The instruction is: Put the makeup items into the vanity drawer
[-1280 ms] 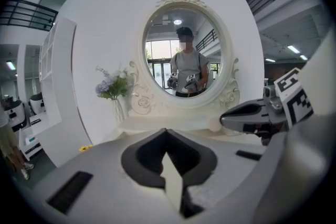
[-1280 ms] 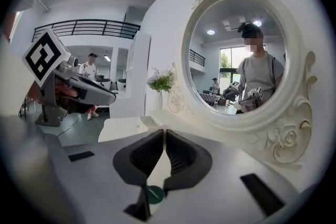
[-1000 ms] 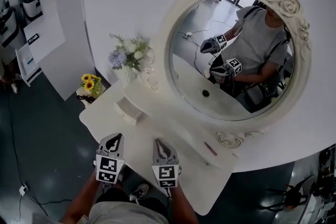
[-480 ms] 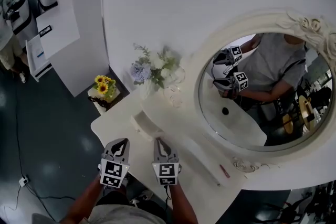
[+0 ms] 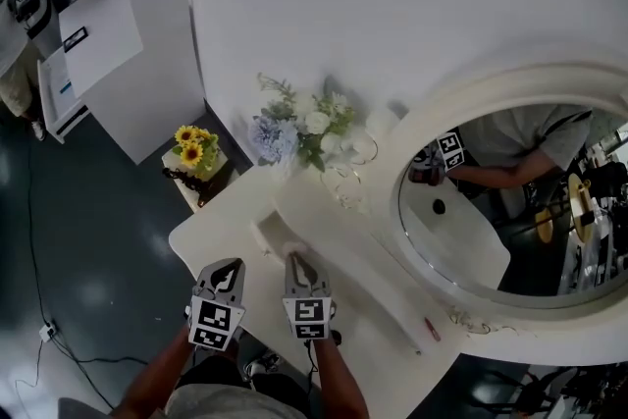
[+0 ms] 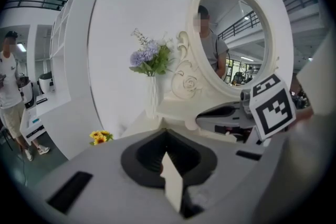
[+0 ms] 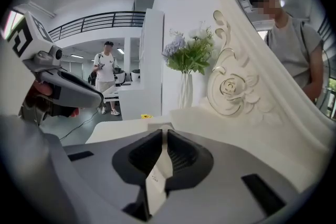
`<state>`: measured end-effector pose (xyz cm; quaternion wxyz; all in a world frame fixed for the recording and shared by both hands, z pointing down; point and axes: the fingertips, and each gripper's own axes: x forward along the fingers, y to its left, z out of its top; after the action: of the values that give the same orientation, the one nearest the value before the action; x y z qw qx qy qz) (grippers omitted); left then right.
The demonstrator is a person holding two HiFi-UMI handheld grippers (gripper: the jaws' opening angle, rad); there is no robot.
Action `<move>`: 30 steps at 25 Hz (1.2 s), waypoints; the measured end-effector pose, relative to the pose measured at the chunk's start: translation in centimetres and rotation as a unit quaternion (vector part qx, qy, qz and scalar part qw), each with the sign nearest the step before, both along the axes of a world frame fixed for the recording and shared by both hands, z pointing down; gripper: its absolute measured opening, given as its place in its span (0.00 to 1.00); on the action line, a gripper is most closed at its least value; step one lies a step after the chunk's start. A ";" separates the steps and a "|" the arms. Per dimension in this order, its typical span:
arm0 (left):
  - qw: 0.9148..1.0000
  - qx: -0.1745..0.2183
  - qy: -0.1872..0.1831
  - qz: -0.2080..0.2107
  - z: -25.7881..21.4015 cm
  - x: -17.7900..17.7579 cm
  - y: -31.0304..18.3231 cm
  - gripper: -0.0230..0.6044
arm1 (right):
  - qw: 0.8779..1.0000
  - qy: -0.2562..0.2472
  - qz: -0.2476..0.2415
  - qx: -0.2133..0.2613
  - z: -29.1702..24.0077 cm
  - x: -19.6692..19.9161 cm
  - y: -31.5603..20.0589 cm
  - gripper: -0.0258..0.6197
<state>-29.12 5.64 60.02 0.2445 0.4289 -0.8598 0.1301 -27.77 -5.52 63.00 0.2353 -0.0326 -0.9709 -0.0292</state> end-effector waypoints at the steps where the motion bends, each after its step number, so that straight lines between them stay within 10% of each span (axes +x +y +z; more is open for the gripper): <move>1: 1.000 -0.001 0.003 0.001 0.4 -0.2 0.0 0.04 | 1.000 0.004 0.002 -0.002 0.5 -0.3 0.0 0.11; 30: 0.999 0.009 -0.017 0.027 -1.7 1.6 -0.7 0.04 | 0.999 -0.034 0.038 -0.018 -3.1 2.9 -1.0 0.27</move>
<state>-27.51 4.96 58.32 0.2227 0.4521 -0.8529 0.1362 -24.88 -6.55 59.92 0.2028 0.0005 -0.9792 -0.0035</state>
